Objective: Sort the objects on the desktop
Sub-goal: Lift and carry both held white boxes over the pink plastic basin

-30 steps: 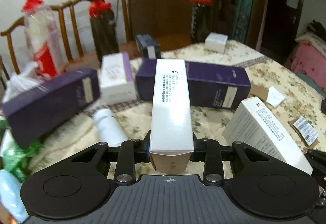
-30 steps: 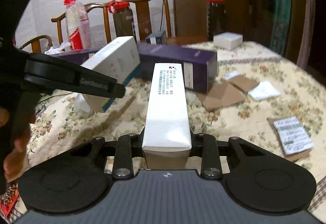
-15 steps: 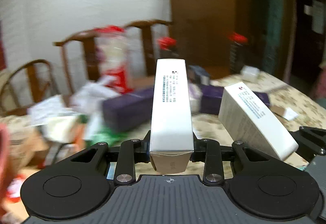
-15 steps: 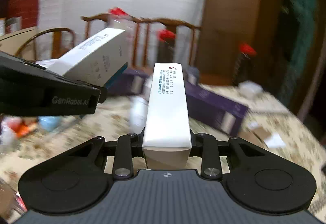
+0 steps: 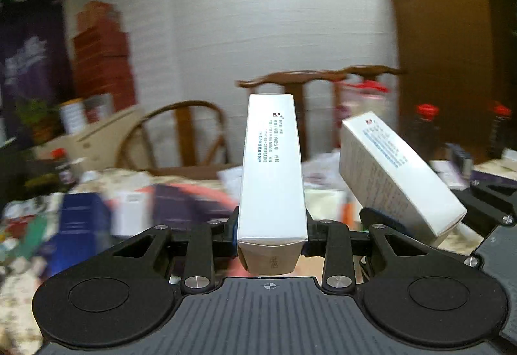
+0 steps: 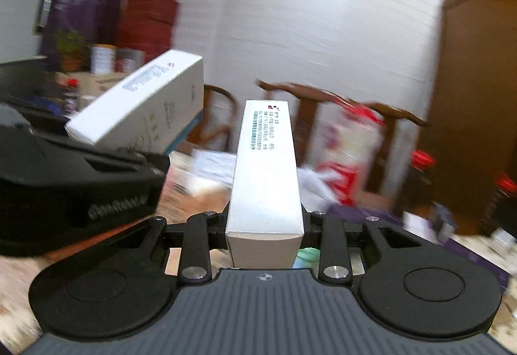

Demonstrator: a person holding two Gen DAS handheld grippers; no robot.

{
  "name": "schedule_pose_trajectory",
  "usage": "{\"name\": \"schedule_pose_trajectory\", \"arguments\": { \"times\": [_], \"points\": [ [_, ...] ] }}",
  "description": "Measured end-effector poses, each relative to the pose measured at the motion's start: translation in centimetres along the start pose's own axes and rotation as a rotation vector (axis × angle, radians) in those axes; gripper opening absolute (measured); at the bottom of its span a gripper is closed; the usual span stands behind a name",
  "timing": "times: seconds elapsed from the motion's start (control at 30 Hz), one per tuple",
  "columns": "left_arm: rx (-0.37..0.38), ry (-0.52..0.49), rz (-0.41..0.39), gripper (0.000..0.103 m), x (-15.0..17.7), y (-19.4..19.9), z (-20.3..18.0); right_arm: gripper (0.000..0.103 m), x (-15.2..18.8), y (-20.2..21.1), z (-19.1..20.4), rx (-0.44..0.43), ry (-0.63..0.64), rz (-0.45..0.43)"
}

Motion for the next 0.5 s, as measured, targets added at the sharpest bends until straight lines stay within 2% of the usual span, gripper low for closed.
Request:
{"name": "schedule_pose_trajectory", "arguments": {
  "times": [0.3,0.5],
  "points": [
    [-0.161,0.091,0.0,0.036,0.3,1.5,12.0,0.036,-4.5,-2.8,10.4,-0.212,0.007,-0.028],
    [-0.187,0.141,-0.021,0.037,0.1,2.1,17.5,0.036,-6.9,-4.6,16.0,-0.305,-0.009,-0.03]
  ]
}}
Point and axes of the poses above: each gripper's, at about its wrist camera, not at the fingertips, and y roughly against the way its jaws point, z to its left, x to its underside, the point moved 4 cm from there along -y, roughly the way its jaws point, and after that the axes turned 3 degrees about -y, right-handed, at the moved point
